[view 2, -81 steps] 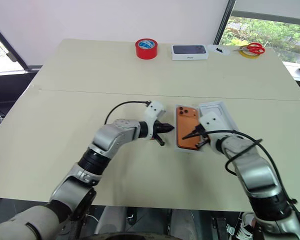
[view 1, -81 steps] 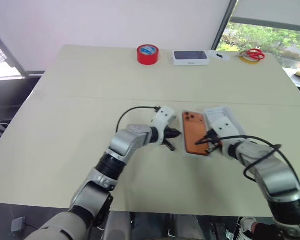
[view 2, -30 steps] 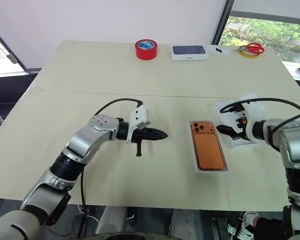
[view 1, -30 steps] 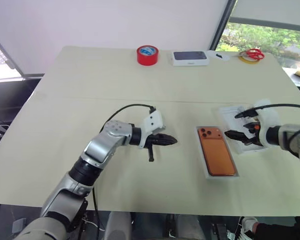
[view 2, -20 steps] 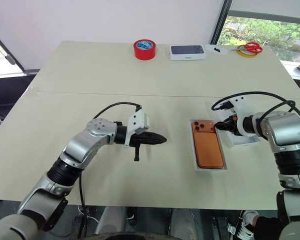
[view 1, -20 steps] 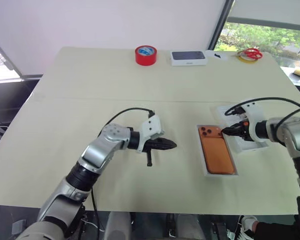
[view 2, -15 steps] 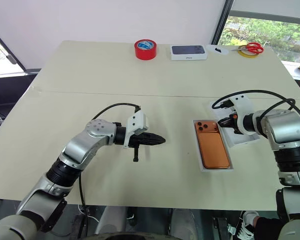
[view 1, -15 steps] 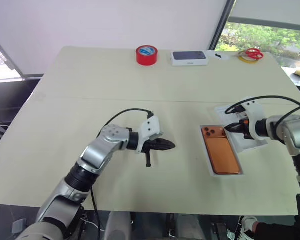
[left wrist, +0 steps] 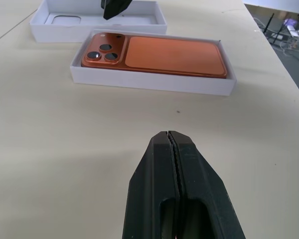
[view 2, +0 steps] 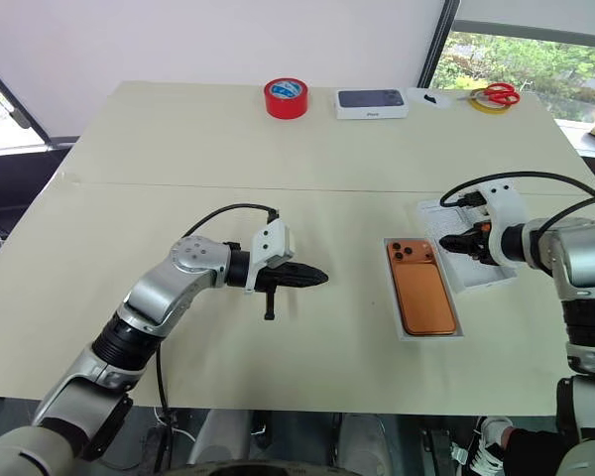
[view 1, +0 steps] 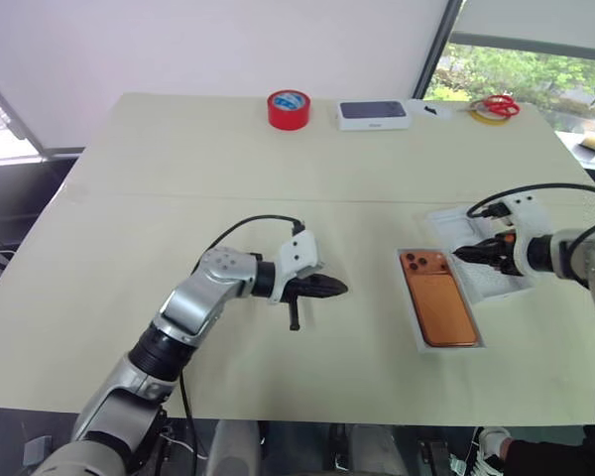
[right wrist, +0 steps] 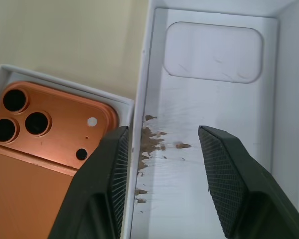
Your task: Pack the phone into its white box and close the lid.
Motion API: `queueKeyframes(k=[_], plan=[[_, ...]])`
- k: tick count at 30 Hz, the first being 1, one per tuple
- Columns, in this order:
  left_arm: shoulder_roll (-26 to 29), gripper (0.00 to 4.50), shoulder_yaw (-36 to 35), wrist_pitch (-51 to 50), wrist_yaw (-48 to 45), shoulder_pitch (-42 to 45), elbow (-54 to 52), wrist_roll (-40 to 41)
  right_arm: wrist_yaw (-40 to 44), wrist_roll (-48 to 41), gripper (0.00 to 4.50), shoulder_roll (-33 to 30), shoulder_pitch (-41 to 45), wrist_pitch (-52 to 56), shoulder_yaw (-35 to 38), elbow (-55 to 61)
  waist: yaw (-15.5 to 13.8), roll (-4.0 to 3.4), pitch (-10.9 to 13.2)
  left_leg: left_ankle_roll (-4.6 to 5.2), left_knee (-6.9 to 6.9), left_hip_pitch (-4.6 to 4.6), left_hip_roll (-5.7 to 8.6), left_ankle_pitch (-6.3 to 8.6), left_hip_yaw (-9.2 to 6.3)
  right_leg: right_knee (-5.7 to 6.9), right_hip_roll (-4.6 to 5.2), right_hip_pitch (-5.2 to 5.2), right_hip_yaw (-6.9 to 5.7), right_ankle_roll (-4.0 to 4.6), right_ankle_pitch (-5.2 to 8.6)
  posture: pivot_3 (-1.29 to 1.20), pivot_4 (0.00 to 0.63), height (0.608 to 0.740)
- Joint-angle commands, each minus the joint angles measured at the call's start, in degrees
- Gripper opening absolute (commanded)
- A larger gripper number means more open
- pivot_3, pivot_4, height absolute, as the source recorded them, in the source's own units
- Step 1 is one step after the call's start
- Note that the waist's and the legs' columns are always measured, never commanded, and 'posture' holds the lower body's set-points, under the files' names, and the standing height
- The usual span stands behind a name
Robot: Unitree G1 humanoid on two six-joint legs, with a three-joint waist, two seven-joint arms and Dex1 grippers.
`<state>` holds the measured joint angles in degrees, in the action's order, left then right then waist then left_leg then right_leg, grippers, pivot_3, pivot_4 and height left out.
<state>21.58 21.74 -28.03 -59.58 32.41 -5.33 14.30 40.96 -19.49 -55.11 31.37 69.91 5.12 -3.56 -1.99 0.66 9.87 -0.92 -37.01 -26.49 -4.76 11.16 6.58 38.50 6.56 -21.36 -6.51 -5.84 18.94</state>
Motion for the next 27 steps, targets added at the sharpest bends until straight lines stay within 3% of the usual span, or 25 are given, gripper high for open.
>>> queueKeyframes(k=[1,16,27], plan=[[-0.36,0.0,-0.01,1.16,-0.2,0.97,-0.68,-0.04,0.45,-1.02,2.44,-1.96,-1.05,0.61,2.75,2.74,-0.06,0.0,0.0,0.01,-0.01,0.0,0.0,0.01,0.0,0.0,0.0,0.0,0.0,0.0,0.0,0.0,0.15,0.73],[-0.12,0.0,-0.56,1.32,-0.77,0.74,-1.13,0.5,0.01,-1.6,2.44,-2.38,-6.82,0.06,2.08,7.08,-0.04,-0.01,0.0,0.01,-0.01,0.0,0.0,0.01,-0.01,0.01,0.0,0.0,0.02,0.0,0.0,0.0,0.15,0.73],[-0.34,0.0,-1.82,3.97,-1.5,0.73,-1.38,1.2,0.64,1.93,2.44,0.29,2.38,-3.9,-7.24,-2.51,0.56,-0.01,0.0,-0.01,-0.02,0.01,0.0,-0.01,0.0,0.04,-0.01,-0.01,0.02,0.0,0.0,0.0,0.15,0.73]])
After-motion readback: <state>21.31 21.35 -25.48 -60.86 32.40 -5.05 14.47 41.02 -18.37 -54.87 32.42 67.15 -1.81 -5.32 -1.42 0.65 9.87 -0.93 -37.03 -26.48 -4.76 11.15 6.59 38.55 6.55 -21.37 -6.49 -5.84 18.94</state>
